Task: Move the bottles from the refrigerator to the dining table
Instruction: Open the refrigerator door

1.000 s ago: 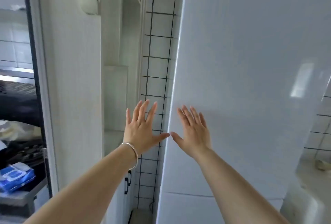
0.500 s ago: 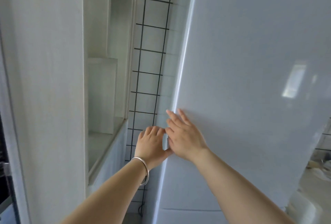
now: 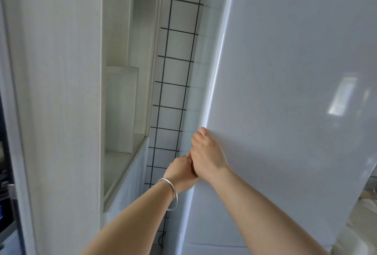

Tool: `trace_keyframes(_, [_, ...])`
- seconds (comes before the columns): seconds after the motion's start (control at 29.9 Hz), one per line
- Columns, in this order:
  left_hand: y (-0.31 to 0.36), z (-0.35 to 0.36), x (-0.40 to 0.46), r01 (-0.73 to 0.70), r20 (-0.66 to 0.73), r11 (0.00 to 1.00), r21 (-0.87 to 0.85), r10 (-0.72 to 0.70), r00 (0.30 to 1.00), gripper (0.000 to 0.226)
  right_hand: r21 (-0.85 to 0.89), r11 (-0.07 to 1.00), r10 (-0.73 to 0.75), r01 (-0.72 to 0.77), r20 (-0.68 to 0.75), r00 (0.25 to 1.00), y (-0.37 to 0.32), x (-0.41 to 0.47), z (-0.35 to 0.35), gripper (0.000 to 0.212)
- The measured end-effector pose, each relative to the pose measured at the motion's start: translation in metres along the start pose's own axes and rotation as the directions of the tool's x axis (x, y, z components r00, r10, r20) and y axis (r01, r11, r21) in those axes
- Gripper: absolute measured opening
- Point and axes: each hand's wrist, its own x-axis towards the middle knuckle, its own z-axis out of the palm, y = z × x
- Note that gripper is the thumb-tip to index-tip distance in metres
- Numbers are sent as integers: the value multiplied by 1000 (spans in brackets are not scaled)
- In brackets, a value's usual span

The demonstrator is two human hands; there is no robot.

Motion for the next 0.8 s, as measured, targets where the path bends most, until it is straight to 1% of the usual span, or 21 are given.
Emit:
trace_keyframes(0.1, [2,-1,-3,11,3,1000,19,-11,1000,15,2,1000,29,-29,-38,999,0,0,-4,33])
trace_keyframes(0.23, [3,0,-6,8,5,1000,19,-8,1000,26,19,1000,16,-15,-39,999,-1,-3,0,36])
trace_keyframes(0.3, [4,1,-10,-6,14,1000,30,5,1000,27,12,999,44,-44,-53,998,0,-9,-6,30])
trace_keyframes(0.37, [7,1,-18,-20,16,998,55,19,1000,25,79,996,46,-41,-65,997,0,-18,-8,24])
trace_keyframes(0.4, [10,2,-23,-19,10,998,68,18,1000,24,108,993,50,-45,-47,998,1,-23,-9,24])
trace_keyframes(0.47, [15,2,-34,-6,-5,995,100,7,1000,22,126,991,54,-48,-44,998,1,-34,-16,24])
trace_keyframes(0.57, [25,2,-55,5,-23,988,156,-1,1000,24,161,985,79,-58,-126,989,2,-53,-32,23])
trace_keyframes(0.7, [47,9,-96,-17,-41,978,206,26,999,27,175,982,107,-67,-234,966,8,-95,-51,29])
trace_keyframes(0.8, [67,15,-134,-19,-73,980,199,34,997,29,198,979,104,-49,-276,956,15,-133,-67,21])
